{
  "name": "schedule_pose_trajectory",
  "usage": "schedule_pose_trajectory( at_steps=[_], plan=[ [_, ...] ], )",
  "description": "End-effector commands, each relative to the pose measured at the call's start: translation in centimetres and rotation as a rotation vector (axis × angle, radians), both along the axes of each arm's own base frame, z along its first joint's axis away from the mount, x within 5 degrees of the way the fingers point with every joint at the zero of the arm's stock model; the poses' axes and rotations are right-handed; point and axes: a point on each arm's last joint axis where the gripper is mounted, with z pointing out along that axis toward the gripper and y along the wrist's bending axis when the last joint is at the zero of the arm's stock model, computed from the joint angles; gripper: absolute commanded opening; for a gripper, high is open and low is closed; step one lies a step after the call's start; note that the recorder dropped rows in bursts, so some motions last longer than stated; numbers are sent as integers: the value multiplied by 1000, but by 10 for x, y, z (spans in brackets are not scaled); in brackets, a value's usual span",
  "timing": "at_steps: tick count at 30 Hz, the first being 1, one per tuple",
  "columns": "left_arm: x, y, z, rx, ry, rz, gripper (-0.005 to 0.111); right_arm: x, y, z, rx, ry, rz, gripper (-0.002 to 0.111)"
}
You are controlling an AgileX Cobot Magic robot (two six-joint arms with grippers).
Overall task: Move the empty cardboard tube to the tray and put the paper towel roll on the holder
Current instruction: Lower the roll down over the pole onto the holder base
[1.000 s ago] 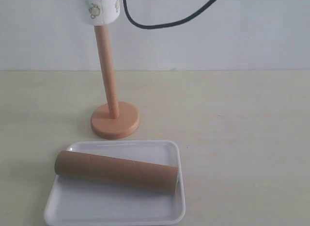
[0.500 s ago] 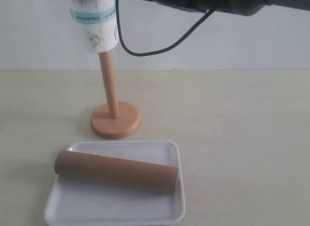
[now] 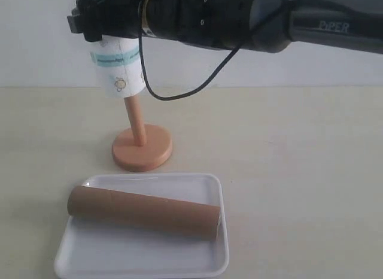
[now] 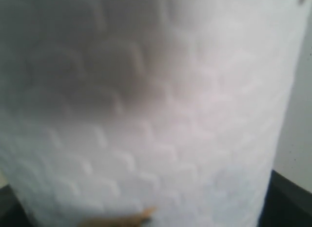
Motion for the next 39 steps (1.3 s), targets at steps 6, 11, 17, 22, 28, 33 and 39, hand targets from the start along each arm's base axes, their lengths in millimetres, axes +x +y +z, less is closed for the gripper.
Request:
schedule_pose_trajectory(
  at_steps=[6,11,17,22,28,33,39],
  plan=[
    [0,0,-1,-4,1,-5,4,3,7,-18,-3,34,24,0],
    [0,0,-1,-4,1,-5,4,5,7,-37,-43,61,22,0],
    [0,0,-1,-4,1,-5,4,6,9,-47,-45,77,34,0],
    [0,0,-1,-4,1,-5,4,7,11,-55,-53,92,33,0],
    [0,0,-1,-4,1,-5,4,7,10,-71,-90,113,32,0],
    [0,0,-1,-4,1,-5,4,3,7,-86,-147,118,42,0],
    [0,0,-1,-4,1,-5,4,4,6,-86,-139,131,28,0]
  ],
)
